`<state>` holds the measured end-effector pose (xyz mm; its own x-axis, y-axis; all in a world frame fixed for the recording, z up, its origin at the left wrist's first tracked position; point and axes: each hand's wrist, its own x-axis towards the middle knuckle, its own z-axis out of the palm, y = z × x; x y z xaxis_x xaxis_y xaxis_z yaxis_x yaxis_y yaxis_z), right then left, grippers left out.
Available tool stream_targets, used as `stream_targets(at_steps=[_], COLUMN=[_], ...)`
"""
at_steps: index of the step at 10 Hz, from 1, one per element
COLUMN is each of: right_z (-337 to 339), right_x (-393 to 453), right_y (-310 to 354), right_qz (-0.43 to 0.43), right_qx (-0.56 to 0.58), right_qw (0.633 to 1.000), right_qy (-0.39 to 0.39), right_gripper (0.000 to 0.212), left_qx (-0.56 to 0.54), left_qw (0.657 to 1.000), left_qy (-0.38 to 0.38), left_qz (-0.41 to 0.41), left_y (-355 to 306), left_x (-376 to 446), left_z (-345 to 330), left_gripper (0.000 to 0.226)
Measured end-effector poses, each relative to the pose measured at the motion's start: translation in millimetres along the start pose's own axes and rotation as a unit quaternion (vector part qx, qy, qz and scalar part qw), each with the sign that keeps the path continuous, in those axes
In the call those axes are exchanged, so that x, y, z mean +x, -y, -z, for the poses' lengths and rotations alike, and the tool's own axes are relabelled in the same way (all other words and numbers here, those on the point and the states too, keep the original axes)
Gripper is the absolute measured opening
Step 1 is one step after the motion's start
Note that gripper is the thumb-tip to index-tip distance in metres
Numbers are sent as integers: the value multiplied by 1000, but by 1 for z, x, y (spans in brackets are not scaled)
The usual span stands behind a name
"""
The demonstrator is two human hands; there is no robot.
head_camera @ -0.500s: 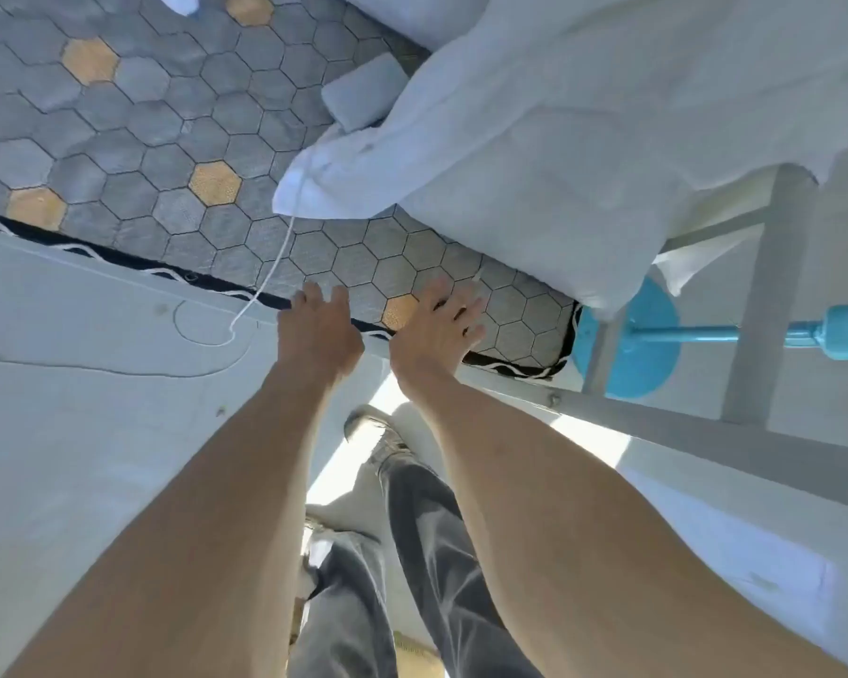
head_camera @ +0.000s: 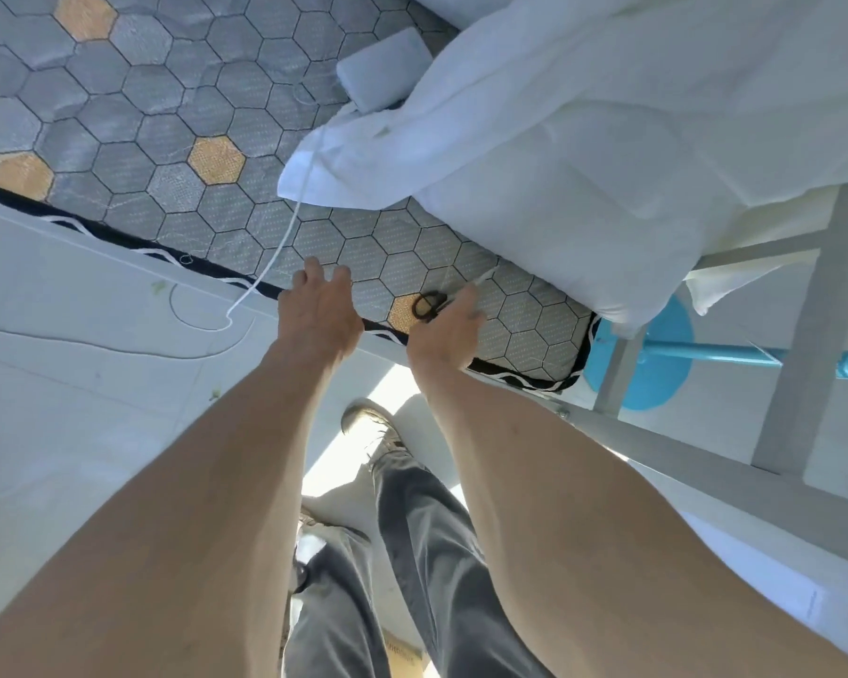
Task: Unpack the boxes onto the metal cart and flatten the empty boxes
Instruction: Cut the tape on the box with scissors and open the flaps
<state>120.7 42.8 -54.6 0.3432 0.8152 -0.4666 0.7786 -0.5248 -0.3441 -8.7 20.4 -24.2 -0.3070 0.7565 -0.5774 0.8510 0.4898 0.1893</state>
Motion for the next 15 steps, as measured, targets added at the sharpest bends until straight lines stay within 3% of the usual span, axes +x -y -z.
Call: stream_targets(at_steps=[1,2,3,5,6,7,8,9,10,11,12,13,14,15], right_z=[-10,-30,-58,-109,-137,-155,-167,-176,-182,-180,-176,-175,-167,-152], right_x=[-22,-57,-102,-192,-242,-297,-359,-408,-442,-469,-488,-505,-524,-540], right_y=[23,45,69,84,69,48,15,-26,-70,-121,-166,-201,-235,-273], right_qz=[-34,9,89,244,301,343,388,457,497,547,601,632,661,782], right_qx=[74,95,90,41,13,-14,-59,-124,-159,-248,-320,-432,-480,-460], right_qw=[997,995,990,955,925,889,832,761,716,633,554,469,400,252], right_qy=[5,37,60,160,231,302,392,444,463,490,478,441,415,335], right_gripper=[62,40,32,28,24,27,31,27,19,14,10,21,16,26], left_qx=[-61,-134,-223,-367,-458,-561,-706,-717,-750,-737,-733,-725,-686,-647], left_qw=[997,984,951,852,781,679,456,419,342,315,263,164,123,85], left_qy=[-13,-10,-15,-10,-13,-60,-127,-171,-209,-255,-273,-303,-315,-300], left_qz=[46,116,213,372,424,470,527,529,526,541,565,596,644,696], left_y=[23,54,104,211,254,278,300,310,303,285,263,236,215,195], left_x=[-4,-12,-29,-94,-143,-201,-269,-325,-386,-438,-479,-519,-549,-584], left_z=[6,11,11,-18,-47,-72,-96,-129,-172,-220,-269,-312,-338,-351], left_gripper=[50,43,37,30,32,24,19,21,21,27,22,26,22,23])
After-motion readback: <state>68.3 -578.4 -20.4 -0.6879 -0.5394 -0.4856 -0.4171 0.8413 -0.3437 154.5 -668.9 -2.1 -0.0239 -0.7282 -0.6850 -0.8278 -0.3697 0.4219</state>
